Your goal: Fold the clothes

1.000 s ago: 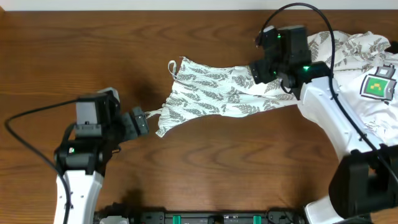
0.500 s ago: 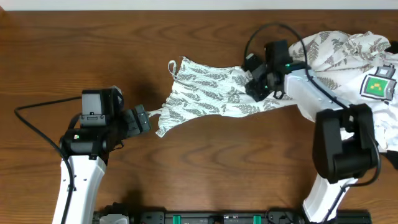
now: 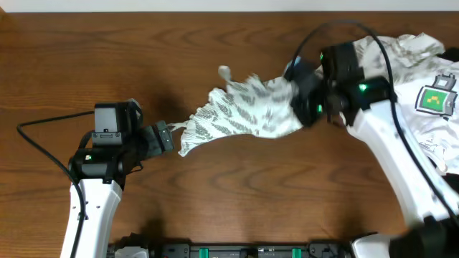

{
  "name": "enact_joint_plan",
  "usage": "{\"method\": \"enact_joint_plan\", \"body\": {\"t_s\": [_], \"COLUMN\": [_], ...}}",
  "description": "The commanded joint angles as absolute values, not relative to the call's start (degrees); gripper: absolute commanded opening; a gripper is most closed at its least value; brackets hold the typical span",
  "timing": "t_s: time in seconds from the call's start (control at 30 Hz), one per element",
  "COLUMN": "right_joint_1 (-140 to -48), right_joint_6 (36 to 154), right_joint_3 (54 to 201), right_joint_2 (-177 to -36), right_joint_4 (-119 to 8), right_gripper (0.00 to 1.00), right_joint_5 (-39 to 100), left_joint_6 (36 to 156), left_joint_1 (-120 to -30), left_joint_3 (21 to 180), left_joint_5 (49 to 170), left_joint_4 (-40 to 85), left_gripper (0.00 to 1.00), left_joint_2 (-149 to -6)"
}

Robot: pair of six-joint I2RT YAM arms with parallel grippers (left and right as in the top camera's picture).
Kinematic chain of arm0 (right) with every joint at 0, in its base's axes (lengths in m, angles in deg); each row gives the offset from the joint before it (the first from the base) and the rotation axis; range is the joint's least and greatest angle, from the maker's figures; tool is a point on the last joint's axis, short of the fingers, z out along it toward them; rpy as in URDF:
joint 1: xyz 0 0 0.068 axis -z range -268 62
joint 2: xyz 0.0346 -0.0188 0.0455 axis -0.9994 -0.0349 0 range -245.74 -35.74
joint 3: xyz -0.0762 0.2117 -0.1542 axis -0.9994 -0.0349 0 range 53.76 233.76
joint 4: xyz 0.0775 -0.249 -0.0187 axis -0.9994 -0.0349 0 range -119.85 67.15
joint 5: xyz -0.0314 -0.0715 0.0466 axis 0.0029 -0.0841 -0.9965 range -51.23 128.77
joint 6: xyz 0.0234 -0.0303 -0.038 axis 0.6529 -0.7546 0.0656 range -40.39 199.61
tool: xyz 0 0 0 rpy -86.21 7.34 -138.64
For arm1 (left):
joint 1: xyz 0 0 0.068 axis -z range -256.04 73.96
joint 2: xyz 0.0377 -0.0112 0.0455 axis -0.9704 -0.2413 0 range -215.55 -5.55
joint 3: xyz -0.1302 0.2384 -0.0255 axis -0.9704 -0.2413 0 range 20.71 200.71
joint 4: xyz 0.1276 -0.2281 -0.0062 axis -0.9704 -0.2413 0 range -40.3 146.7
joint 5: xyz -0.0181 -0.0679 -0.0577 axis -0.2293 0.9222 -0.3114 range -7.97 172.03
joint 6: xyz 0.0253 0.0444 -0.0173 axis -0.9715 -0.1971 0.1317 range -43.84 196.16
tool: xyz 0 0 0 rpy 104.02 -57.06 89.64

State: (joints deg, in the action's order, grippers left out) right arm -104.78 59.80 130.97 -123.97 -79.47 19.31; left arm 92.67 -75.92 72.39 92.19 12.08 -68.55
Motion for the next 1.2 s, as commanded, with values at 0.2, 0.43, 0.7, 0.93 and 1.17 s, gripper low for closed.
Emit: {"method": "enact_joint_plan", "body": {"t_s": [0.2,0.43,0.7,0.93,1.17], "right_joint_1": [-121.17,-121.02,-118.46,-117.80,-116.76], "right_joint_6": [63.39,75.97,75.93,75.93,75.95], "right_joint_3": [124.90,122.56,122.43,122.43,122.43], "right_joint_2": [-122.92,-123.01,-127.97,-140.36,-146.92], "right_joint_4": [-99.73,-82.94,-63.60,-57.19,-51.93], "right_gripper": [0.40,0.60,0.62,0.55,0.45], "right_joint_5": [21.52,37.01,33.65,30.83,30.81], "left_joint_6": [92.82,92.82,92.82,92.82,92.82], "left_joint_1": [-75.83,-75.83,-75.83,-75.83,-75.83], "left_joint_3": [73.44,73.44,73.44,73.44,73.44], "left_joint_5": [92.17,92.17,92.17,92.17,92.19], "left_joint_4": [13.21,13.50,13.48,13.50,13.32], "left_gripper": [0.98,0.98,0.98,0.98,0.98], "left_joint_2": [-68.73,-68.73,-68.73,-68.73,-68.73]}}
